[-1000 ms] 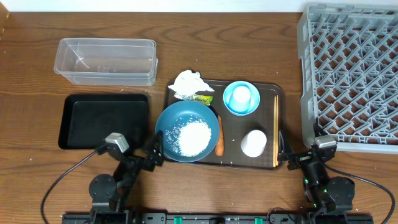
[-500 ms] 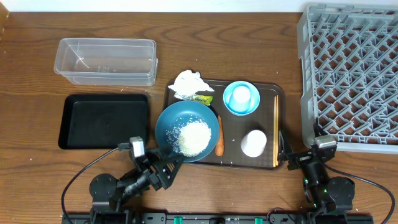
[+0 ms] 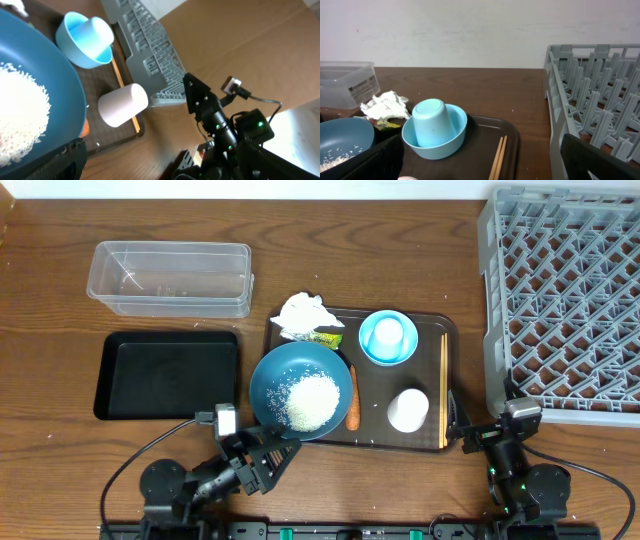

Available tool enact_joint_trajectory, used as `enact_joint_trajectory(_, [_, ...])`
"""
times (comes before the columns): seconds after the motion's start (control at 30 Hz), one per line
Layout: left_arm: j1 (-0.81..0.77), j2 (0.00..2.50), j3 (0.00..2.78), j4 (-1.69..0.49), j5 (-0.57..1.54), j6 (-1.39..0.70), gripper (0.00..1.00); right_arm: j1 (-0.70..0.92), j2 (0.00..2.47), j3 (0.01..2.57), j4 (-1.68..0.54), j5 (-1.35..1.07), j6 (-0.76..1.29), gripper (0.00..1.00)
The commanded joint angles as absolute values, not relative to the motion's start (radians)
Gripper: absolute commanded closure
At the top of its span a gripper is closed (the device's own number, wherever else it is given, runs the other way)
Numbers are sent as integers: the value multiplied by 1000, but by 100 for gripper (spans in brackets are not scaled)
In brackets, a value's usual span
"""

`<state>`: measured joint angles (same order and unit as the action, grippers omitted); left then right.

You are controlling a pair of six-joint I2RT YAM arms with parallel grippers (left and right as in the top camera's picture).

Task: Sort waste into correct bins and load items into the dishwasher rack
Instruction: 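Move the left gripper to the blue rice bowl rim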

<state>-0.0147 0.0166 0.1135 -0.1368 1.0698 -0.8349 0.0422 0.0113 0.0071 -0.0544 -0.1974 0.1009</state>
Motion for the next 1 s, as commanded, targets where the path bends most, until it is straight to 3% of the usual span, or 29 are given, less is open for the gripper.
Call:
enact_joint_trajectory(0.0, [-12, 52, 241, -204, 1006, -776, 2, 34, 7, 6, -59, -191, 88, 1])
enact_joint_trajectory(0.23, [-12, 323, 543, -711, 629, -420, 2, 34, 7, 6, -59, -191, 88, 1])
enact_joint_trajectory(0.37, [-17, 521, 751, -881, 616, -334, 2, 34, 7, 6, -59, -191, 88, 1])
enact_joint_trajectory(0.67, [-158, 736, 1050, -1035, 431, -262, 2, 34, 7, 6, -59, -191, 88, 1])
enact_joint_trajectory(0.97, [-514, 851, 1051, -1032, 162, -339, 2, 34, 7, 6, -59, -191, 88, 1])
